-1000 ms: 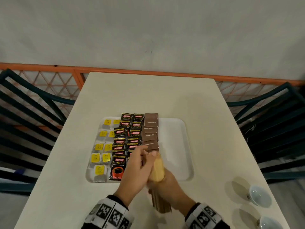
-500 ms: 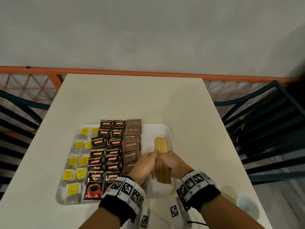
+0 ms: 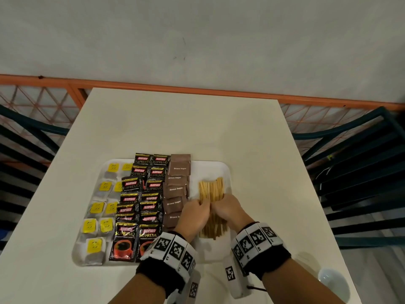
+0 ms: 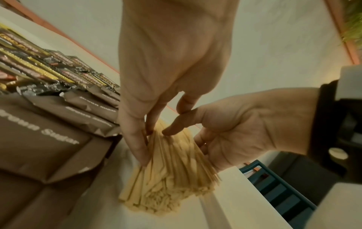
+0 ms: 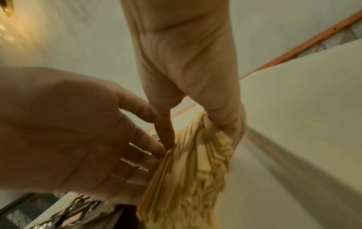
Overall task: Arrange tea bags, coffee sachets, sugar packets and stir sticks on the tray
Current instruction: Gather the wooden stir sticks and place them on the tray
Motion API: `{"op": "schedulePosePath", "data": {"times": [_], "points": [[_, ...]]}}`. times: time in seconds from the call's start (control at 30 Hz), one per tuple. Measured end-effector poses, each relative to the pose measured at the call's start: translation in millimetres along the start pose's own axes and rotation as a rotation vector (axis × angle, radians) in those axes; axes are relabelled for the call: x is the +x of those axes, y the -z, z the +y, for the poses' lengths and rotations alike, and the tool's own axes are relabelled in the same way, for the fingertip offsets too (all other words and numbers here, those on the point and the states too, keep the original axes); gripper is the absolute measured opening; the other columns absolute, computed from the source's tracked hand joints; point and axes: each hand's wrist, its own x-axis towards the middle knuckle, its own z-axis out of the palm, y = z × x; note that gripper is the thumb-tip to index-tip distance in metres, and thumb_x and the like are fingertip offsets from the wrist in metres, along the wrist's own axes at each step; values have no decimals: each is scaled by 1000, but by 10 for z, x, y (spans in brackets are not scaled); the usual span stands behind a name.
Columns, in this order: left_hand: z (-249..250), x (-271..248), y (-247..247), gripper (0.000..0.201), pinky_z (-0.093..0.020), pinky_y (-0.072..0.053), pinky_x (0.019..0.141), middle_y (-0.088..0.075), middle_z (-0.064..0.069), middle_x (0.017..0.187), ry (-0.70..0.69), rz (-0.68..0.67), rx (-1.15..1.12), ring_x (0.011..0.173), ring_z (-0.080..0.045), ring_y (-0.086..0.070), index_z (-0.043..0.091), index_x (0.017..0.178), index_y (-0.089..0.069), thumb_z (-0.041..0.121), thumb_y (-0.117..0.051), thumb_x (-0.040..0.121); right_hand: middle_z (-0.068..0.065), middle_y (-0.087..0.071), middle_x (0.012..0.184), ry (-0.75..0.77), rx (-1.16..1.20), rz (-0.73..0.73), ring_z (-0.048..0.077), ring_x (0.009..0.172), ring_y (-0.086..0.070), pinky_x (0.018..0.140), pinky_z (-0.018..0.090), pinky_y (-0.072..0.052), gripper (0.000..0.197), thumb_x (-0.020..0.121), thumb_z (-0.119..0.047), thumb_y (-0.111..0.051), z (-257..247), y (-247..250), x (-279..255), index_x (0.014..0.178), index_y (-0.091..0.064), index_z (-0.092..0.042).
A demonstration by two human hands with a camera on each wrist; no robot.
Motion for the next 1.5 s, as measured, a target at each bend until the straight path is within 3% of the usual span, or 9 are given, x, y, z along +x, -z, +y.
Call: {"op": "schedulePosePath", "data": {"times": [0.27, 0.33, 0.57, 0.63, 0.73, 0.87, 1.03, 1.17, 1.5], "points": [[-49, -41, 44, 29, -10, -37, 45, -53, -2, 77, -90, -15, 118, 61, -7, -48, 1, 98, -58, 18, -35, 95, 8, -61, 77, 81, -264, -26, 23, 77, -62, 64, 24, -51, 13, 83, -14, -57, -91, 169, -159, 76, -61, -4], [-83, -40, 66, 27, -15, -38, 51, -53, -3, 80, -93, -20, 167, 63, -9, -49, 1, 100, -58, 18, -37, 94, 2, -52, 63, 89, -327, -39, 15, 60, -51, 53, 17, -41, 24, 84, -9, -54, -84, 227, -155, 60, -50, -9], [-184, -76, 103, 18, -15, -39, 51, -53, 2, 73, -163, 40, 308, 61, -8, -49, 10, 81, -55, 16, -43, 93, 0, -46, 55, 100, -449, 35, 10, 48, -44, 41, 12, -34, 33, 83, -7, -59, -33, 393, -93, 53, -46, -10], [-189, -91, 96, 14, -16, -45, 64, -58, -1, 90, -184, 68, 323, 75, -10, -56, 9, 93, -59, 16, -46, 93, 9, -61, 75, 131, -480, 88, 19, 67, -60, 54, 19, -47, 11, 85, -7, -56, -44, 428, -90, 80, -63, 0], [-254, -103, 38, 34, -23, -39, 97, -48, -2, 128, -280, 156, 433, 116, -15, -49, 14, 124, -52, 17, -52, 91, 12, -60, 116, 241, -509, 166, 24, 106, -58, 87, 27, -47, 29, 90, -12, -53, -17, 468, -19, 118, -56, -4], [-378, -193, -88, 43, -18, -32, 105, -42, 4, 130, -532, 146, 599, 117, -9, -41, 22, 127, -47, 21, -60, 85, 10, -47, 134, 445, -604, 177, 26, 123, -44, 104, 34, -39, 38, 94, -7, -41, 3, 491, 120, 132, -47, -10], [-475, -226, -195, 50, -15, -41, 90, -39, -2, 128, -617, -68, 689, 106, -9, -43, 15, 133, -37, 15, -57, 88, 6, -47, 138, 524, -747, 90, 27, 124, -37, 105, 35, -34, 39, 98, -9, -35, 46, 492, 250, 136, -45, -11], [-438, -183, -206, 29, -26, -45, 91, -46, -7, 123, -583, -67, 627, 104, -17, -49, 7, 123, -47, 10, -45, 93, 6, -53, 130, 547, -723, 110, 26, 118, -41, 102, 34, -35, 35, 96, -15, -44, 79, 495, 328, 130, -53, -13], [-444, -155, -298, 39, -13, -38, 98, -48, 0, 125, -675, -19, 523, 109, -10, -49, 11, 129, -51, 7, -51, 90, 9, -60, 115, 598, -356, 248, 22, 103, -56, 86, 23, -41, 27, 93, -11, -51, 229, 473, 338, 119, -59, -8]]}}
